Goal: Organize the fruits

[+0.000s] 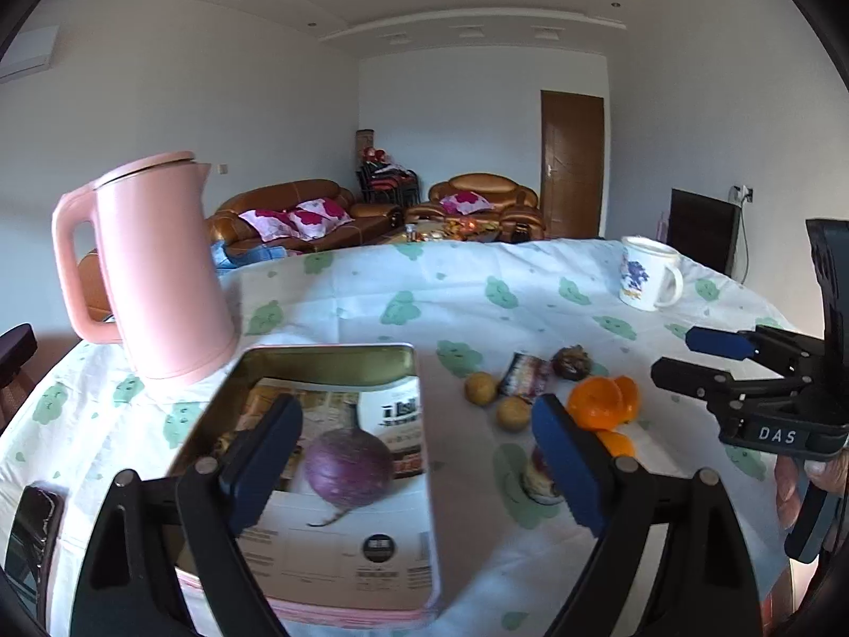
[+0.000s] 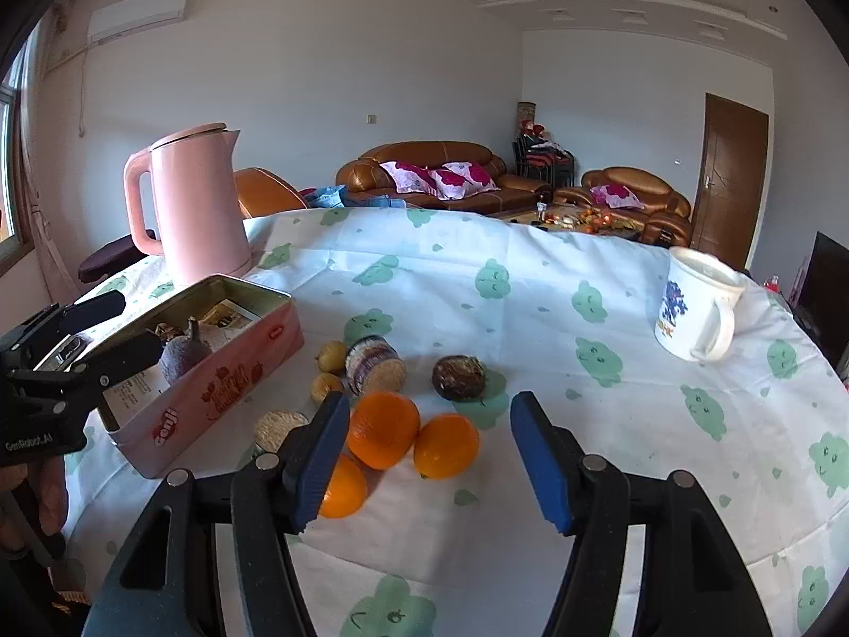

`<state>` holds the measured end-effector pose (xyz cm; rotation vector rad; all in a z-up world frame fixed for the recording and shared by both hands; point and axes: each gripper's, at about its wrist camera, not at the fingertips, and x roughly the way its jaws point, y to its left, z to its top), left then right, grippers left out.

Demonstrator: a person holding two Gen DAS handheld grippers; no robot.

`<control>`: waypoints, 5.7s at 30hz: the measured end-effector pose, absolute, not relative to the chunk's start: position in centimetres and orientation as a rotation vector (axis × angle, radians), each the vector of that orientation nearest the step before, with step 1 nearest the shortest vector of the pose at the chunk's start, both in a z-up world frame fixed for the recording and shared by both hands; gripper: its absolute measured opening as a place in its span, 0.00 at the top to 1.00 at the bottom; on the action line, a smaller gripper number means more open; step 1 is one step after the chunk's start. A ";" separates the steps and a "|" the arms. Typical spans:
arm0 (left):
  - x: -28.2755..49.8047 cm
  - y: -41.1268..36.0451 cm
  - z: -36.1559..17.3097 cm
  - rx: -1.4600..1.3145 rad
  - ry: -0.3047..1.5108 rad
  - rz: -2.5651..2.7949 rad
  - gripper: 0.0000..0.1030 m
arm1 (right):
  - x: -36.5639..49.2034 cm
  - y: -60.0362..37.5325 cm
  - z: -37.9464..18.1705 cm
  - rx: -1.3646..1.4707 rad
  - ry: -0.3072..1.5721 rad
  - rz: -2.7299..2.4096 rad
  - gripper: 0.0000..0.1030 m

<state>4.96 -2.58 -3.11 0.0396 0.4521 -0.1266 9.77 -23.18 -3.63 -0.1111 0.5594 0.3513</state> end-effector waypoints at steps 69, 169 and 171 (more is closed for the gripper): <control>7.9 -5.4 -4.6 0.044 0.583 -0.283 0.64 | 10.5 -19.1 -6.9 -0.129 0.765 0.485 0.47; 3.5 -4.4 -2.6 0.033 0.313 -0.155 0.64 | 4.4 -20.9 -1.8 -0.130 0.264 0.466 0.62; 3.5 -4.3 -2.5 0.031 0.311 -0.150 0.64 | 4.5 -20.7 -1.5 -0.137 0.260 0.468 0.62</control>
